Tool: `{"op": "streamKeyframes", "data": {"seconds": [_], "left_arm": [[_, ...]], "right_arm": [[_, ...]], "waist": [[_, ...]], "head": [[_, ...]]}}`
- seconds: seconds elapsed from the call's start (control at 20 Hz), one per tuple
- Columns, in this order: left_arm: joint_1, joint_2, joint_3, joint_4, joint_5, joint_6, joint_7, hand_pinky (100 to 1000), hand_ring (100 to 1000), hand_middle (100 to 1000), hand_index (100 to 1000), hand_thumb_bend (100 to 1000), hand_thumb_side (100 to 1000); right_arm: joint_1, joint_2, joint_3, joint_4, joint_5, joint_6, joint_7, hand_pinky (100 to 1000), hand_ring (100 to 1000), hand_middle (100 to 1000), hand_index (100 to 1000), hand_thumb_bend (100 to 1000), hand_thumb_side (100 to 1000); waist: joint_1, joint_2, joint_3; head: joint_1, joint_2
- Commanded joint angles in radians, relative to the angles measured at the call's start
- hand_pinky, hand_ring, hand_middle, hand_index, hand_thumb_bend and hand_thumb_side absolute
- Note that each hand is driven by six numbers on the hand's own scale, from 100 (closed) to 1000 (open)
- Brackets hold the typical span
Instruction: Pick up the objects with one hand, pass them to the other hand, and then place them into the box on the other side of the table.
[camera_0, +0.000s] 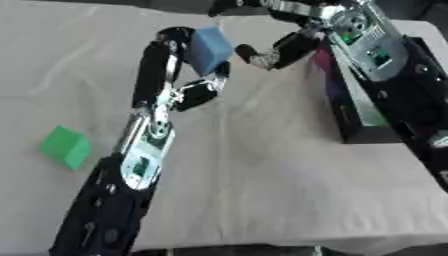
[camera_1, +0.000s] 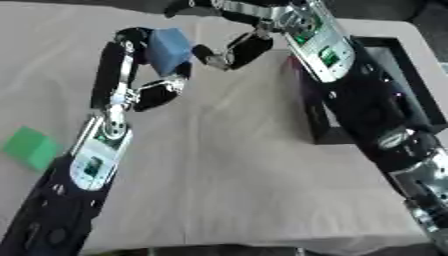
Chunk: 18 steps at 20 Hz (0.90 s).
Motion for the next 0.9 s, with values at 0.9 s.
{"op": "streamKeyframes", "data": {"seconds": [0.9], "left_arm": [[-0.01,-0.035,-0.008,-0.014,-0.026,-0.009,0.017,515,443,364,465,100,199]], "right_arm": [[-0.009,-0.002,-0.015,-0.014,-0.018,0.011,0.051,1000,977,876,951,100,100]], "waist": [[-0.003,-0.009,-0.002]], "head": [[-0.015,-0.005]]}}
